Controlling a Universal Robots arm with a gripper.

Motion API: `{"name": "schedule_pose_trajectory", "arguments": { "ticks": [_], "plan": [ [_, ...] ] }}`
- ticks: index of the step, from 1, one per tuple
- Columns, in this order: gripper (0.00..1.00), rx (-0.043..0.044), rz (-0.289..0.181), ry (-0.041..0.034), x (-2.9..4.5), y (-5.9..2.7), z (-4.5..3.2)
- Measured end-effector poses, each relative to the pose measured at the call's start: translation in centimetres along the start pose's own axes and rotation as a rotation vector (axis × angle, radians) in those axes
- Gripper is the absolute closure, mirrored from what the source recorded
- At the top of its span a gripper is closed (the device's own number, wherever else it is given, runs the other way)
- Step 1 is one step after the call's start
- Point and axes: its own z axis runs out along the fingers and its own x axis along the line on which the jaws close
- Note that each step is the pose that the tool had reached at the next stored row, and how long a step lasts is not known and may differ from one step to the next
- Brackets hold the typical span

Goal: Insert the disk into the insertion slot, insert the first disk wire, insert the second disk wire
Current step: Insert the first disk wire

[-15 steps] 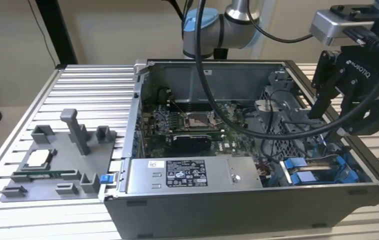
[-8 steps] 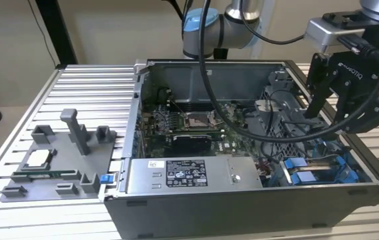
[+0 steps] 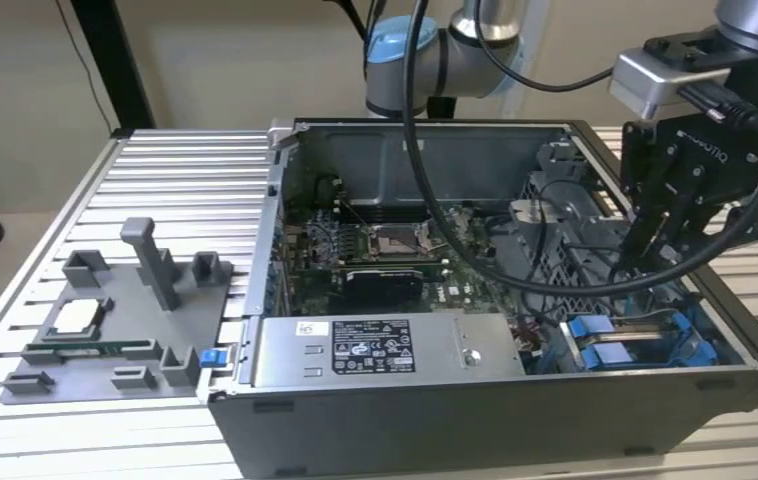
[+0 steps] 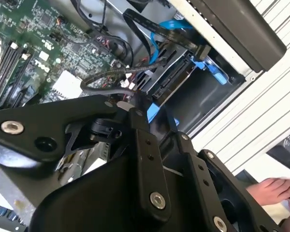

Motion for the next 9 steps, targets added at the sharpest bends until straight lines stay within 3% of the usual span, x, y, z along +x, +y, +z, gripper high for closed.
{"name": "schedule_pose_trajectory", "arguments": {
  "ticks": [3,9],
  "plan": [
    [0.0,0.0087,0.001,-0.0012,-0.04,0.34,0.11],
    [0.0,0.0137,0.007,-0.0012,-0.17,0.61,0.18]
  ]
}}
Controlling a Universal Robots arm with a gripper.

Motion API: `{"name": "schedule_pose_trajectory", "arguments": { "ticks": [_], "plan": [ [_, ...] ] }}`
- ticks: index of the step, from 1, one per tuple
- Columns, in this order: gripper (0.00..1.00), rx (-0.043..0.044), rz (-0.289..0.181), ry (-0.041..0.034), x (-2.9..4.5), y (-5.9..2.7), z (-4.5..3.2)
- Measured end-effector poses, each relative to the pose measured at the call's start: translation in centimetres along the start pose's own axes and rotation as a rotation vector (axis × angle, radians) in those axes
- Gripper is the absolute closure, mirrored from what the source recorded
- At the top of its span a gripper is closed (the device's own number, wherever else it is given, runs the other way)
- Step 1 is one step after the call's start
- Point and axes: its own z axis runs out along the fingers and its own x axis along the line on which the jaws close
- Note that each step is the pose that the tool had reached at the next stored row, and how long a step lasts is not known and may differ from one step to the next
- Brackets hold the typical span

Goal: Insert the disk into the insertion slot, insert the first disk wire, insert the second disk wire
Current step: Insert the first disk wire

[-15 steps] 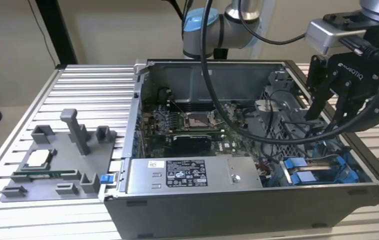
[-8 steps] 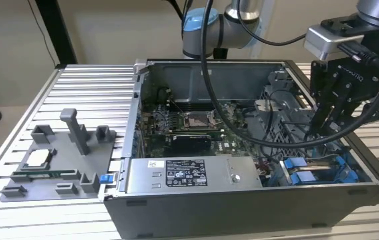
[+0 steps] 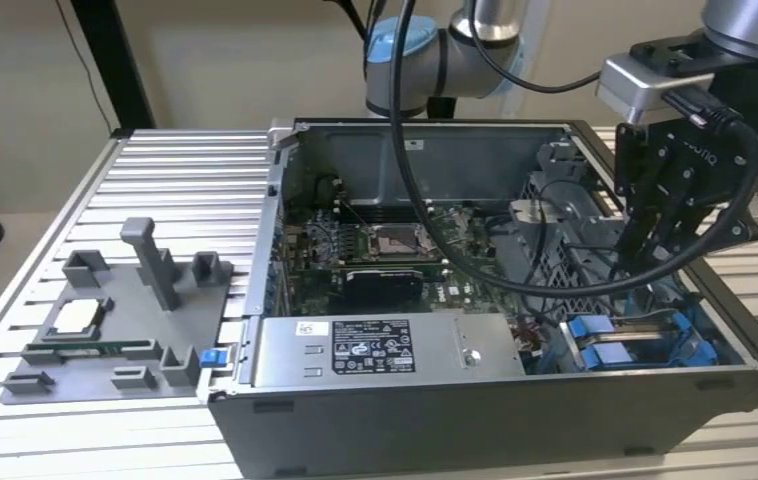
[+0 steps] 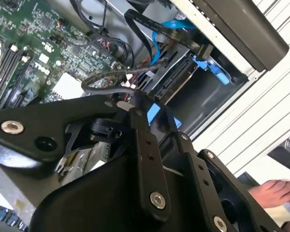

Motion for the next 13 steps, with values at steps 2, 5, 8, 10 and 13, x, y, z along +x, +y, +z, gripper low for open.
{"name": "schedule_pose_trajectory", "arguments": {
  "ticks": [2,5,8,10,13],
  "plan": [
    [1.0,0.0022,0.005,-0.002,-0.08,0.0,0.03],
    [1.0,0.0049,0.012,-0.0054,-0.14,0.0,0.07],
    [1.0,0.0085,0.024,-0.0076,-0.19,0.07,0.14],
    [1.0,0.0109,0.033,-0.0086,-0.21,0.14,0.17],
    [1.0,0.0124,0.041,-0.0095,-0.22,0.15,0.19]
  ]
}}
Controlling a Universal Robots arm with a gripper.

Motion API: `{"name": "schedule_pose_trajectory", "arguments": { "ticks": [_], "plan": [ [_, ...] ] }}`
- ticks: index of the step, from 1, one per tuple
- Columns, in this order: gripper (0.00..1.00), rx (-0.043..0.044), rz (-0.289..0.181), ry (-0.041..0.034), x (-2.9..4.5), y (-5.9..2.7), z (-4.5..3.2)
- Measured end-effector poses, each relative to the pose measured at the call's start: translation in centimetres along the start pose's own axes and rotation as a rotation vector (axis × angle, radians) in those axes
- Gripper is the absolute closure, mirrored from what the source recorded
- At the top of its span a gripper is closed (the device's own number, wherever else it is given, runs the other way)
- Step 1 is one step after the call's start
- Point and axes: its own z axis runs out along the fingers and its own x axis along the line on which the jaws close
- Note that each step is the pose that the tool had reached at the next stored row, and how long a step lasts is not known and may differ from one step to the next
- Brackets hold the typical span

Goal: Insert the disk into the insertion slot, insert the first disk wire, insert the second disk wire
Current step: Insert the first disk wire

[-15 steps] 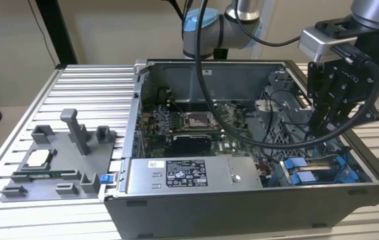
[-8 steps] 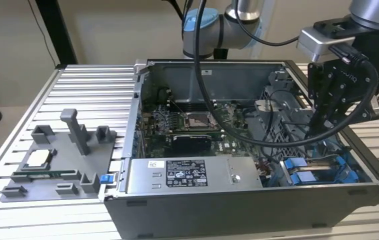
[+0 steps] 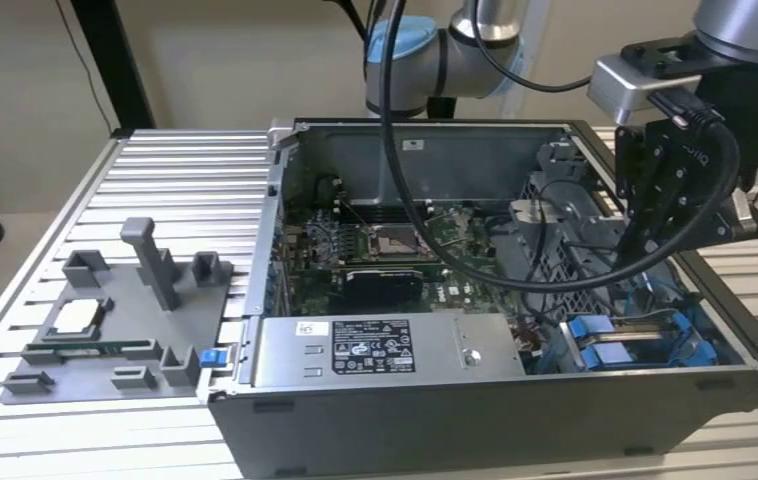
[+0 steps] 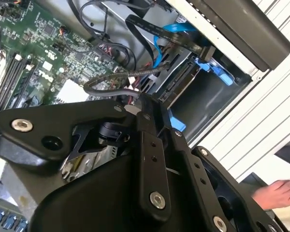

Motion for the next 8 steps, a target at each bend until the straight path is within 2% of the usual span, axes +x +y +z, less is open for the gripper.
{"name": "schedule_pose_trajectory", "arguments": {
  "ticks": [4,6,8],
  "plan": [
    [1.0,0.0001,0.0,0.0,0.13,0.02,0.0],
    [1.0,-0.0011,0.002,0.0041,0.16,0.01,0.09],
    [1.0,-0.003,0.003,0.0049,0.34,-0.18,0.22]
  ]
}}
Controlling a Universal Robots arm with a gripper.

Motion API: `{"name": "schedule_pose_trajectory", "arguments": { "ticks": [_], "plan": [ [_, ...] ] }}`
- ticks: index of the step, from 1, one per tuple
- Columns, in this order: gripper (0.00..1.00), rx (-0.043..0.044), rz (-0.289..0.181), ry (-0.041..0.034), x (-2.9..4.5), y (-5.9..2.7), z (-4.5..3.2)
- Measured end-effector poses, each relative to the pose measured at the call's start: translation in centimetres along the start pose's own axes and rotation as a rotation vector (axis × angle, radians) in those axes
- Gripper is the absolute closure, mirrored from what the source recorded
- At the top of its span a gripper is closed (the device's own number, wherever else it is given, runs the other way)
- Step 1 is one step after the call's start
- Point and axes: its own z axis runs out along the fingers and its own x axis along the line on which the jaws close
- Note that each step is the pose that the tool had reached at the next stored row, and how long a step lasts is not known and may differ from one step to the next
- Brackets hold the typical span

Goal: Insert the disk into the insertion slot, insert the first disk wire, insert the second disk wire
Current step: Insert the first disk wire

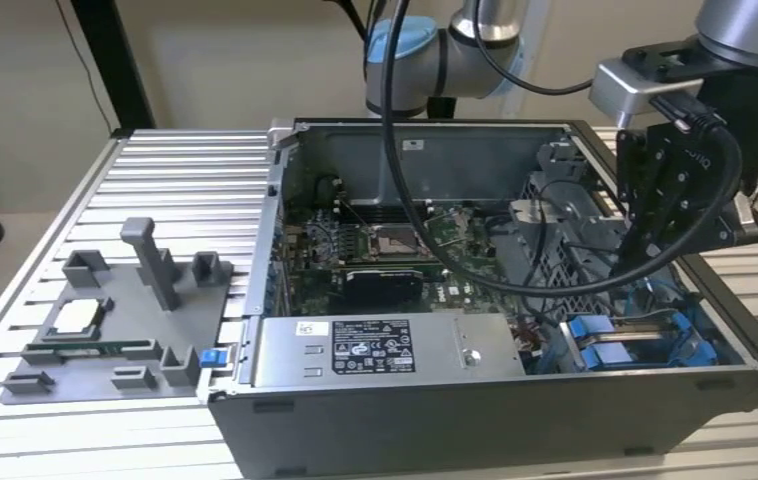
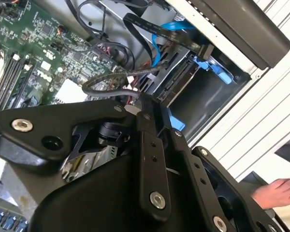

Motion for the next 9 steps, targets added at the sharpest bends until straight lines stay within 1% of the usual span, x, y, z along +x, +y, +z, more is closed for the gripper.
{"name": "schedule_pose_trajectory", "arguments": {
  "ticks": [5,9],
  "plan": [
    [1.0,-0.0082,0.0,-0.0006,0.61,-1.11,0.55],
    [1.0,-0.0139,0.0,-0.0009,1.33,-1.8,1.11]
  ]
}}
